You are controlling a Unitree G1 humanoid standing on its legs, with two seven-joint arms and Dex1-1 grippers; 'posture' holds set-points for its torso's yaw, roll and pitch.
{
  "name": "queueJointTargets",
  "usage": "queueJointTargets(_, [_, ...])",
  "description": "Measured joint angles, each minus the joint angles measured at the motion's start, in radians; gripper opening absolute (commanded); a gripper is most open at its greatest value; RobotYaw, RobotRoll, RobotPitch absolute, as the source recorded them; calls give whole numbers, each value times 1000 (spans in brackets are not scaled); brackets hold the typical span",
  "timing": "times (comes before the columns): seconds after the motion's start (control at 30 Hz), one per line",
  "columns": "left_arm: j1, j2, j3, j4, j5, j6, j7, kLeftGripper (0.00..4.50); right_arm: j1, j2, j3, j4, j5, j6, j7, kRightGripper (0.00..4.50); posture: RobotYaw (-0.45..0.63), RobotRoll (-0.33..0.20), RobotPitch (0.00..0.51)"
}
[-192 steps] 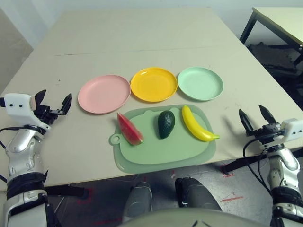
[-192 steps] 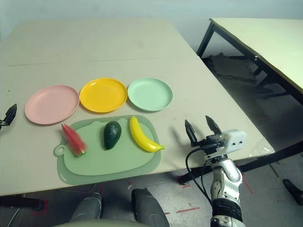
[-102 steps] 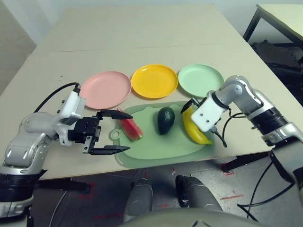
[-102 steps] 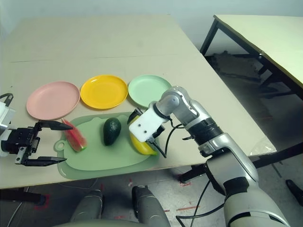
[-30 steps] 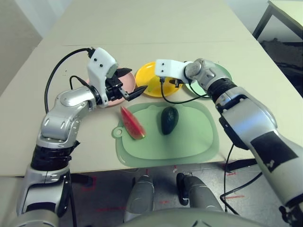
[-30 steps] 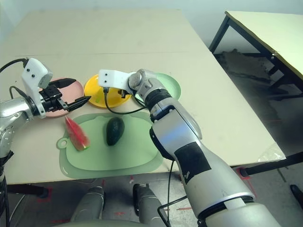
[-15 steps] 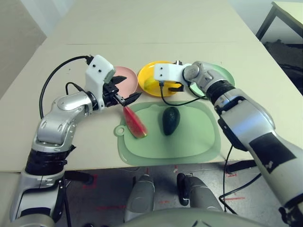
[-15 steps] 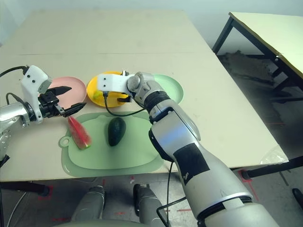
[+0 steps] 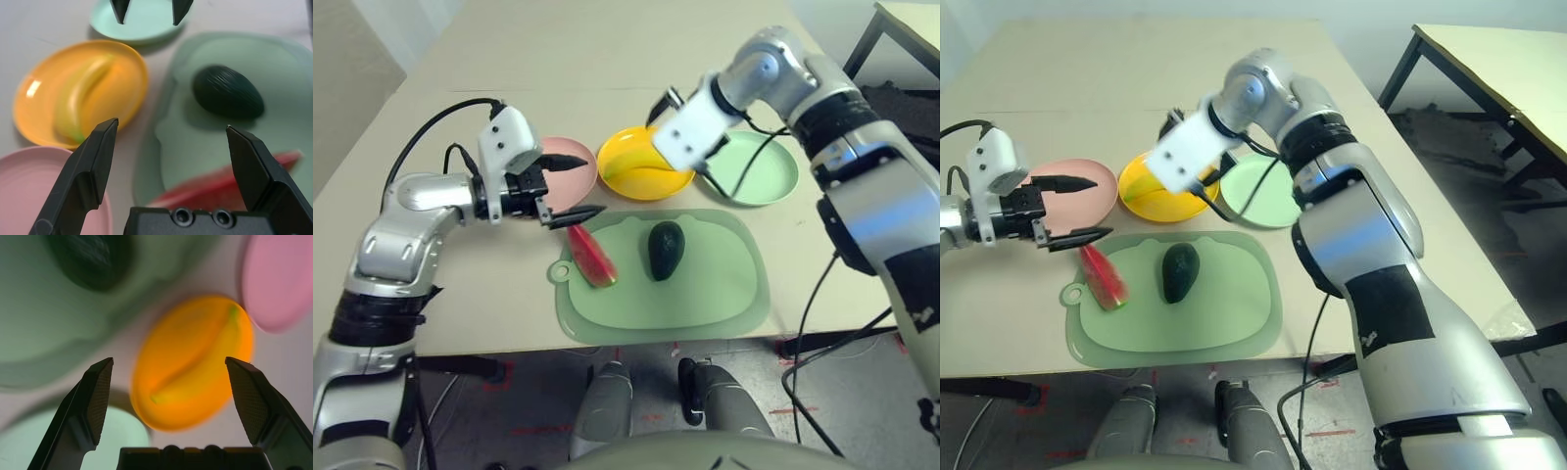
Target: Place the fruits into color-matched plates.
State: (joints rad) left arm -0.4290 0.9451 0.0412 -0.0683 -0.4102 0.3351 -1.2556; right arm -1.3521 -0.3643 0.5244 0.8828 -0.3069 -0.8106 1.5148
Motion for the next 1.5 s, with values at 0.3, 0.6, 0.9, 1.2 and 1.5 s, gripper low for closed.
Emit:
queueJointTargets(0.3, [3, 29, 20, 22, -33, -22, -99, 4500, 158, -8, 19, -359, 98, 196, 75, 4458, 97, 0, 149])
queueJointTargets(0.6, [-4, 48, 30, -14, -46, 18, -102, 4500, 157, 24, 57, -320, 27, 204, -10, 4458, 117, 0, 148])
queueJointTargets(0.9, [1, 53, 32, -49, -72, 52, -96, 4500, 157, 30, 104, -249, -58, 165, -74, 4458, 119, 0, 150])
queueJointTargets(1.2, [27, 70, 32, -55, -75, 61, -108, 4500, 183, 44, 133, -247, -84, 156, -103, 4458, 124, 0, 150])
queueJointTargets(1.5, [61, 93, 19, -56, -32, 37, -117, 4500, 214, 59, 159, -312, -94, 192, -111, 4458, 135, 0, 152])
